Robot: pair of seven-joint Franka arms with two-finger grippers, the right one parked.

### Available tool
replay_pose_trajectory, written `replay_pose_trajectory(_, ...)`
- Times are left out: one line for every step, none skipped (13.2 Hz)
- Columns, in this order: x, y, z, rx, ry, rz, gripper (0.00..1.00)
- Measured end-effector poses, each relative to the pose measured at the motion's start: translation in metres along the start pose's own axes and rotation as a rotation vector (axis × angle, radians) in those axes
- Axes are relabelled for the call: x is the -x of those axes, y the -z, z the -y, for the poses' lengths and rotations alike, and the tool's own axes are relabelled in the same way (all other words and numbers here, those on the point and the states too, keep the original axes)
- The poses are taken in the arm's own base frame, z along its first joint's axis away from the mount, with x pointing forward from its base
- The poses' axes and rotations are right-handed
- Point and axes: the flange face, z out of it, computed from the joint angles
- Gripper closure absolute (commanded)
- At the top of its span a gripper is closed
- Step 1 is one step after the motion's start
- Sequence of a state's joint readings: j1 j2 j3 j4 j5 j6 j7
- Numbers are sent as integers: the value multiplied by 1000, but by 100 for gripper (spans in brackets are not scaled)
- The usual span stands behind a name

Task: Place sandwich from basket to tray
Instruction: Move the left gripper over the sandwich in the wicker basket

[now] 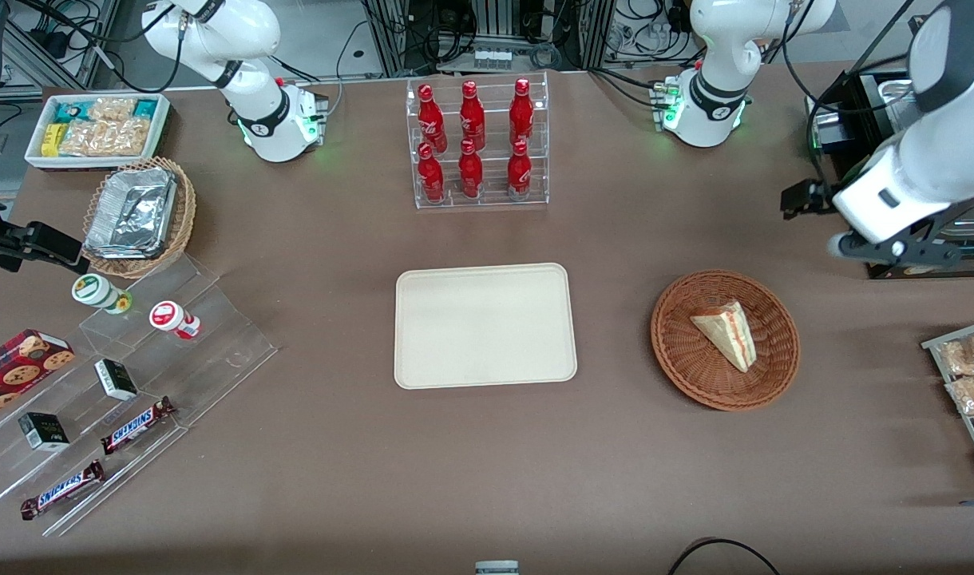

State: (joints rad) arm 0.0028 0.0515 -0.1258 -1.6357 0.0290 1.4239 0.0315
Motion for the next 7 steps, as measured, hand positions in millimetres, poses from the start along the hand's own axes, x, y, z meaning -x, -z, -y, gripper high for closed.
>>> replay_pose_trajectory(-9,-14,0,1,-1,1,0)
replay_pose_trajectory(-18,-32,0,2,-3,-5,0)
replay_pose_trajectory(-25,-51,-1,2,-4,-17,0)
replay_pose_trajectory(-31,-72,-1,2,0,-29,0)
replay_pose_trajectory(-37,-93,-2,2,5,-43,0)
replay_pose_trajectory(-41,-115,-3,3,9,-63,0)
replay_pose_trajectory(-44,-137,-3,4,15,-85,0)
